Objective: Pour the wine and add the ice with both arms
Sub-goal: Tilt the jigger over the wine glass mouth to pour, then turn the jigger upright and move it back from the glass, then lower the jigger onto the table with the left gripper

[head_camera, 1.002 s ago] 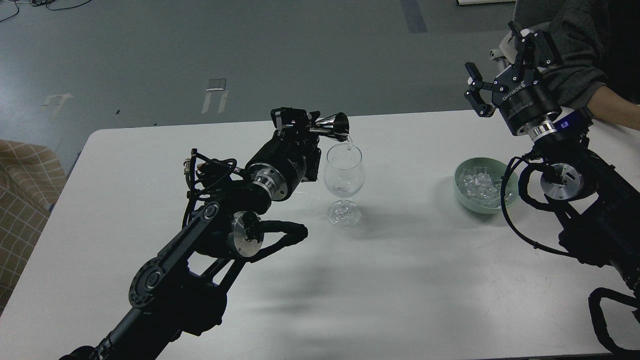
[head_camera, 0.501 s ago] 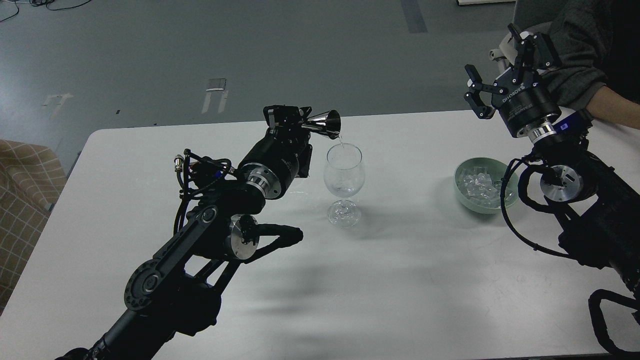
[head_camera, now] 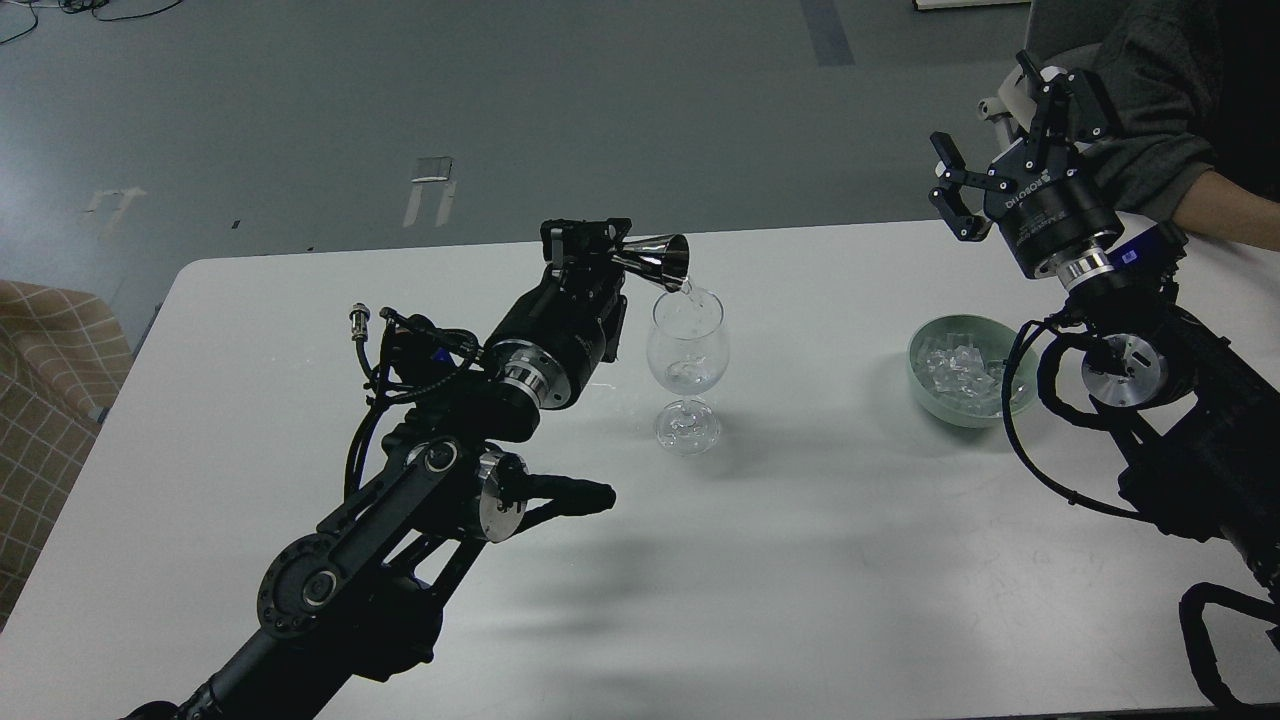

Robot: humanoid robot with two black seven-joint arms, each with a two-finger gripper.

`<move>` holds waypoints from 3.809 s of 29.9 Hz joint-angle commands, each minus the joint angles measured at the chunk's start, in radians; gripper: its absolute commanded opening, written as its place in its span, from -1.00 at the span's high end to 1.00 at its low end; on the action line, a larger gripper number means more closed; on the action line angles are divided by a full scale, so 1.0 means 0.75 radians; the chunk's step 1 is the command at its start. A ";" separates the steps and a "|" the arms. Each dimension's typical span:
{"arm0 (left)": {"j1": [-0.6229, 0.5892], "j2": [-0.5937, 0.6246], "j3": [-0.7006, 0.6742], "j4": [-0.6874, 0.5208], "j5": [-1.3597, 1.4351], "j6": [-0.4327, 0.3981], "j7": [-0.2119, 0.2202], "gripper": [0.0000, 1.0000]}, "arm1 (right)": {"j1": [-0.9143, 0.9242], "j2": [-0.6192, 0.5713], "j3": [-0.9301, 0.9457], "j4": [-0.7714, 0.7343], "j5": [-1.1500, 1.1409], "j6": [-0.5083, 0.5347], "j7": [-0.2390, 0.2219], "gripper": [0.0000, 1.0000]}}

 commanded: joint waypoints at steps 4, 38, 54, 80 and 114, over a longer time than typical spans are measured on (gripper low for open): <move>0.003 0.004 0.019 0.002 0.080 0.003 -0.010 1.00 | -0.003 0.000 0.000 0.005 0.000 0.000 0.000 -1.00; 0.025 0.002 -0.087 -0.012 0.086 0.023 0.006 1.00 | -0.003 0.000 0.000 0.005 0.000 -0.004 0.000 -1.00; 0.293 -0.033 -0.752 -0.047 -0.863 -0.026 -0.006 1.00 | -0.005 0.010 -0.002 0.003 0.000 -0.008 0.000 -1.00; 0.535 -0.043 -0.928 0.121 -0.877 -0.298 -0.012 0.29 | -0.030 0.012 -0.002 0.001 0.000 -0.031 0.000 -1.00; 0.553 -0.043 -0.924 0.123 -0.873 -0.290 -0.004 -0.37 | -0.028 0.012 0.002 0.001 0.000 -0.033 0.000 -1.00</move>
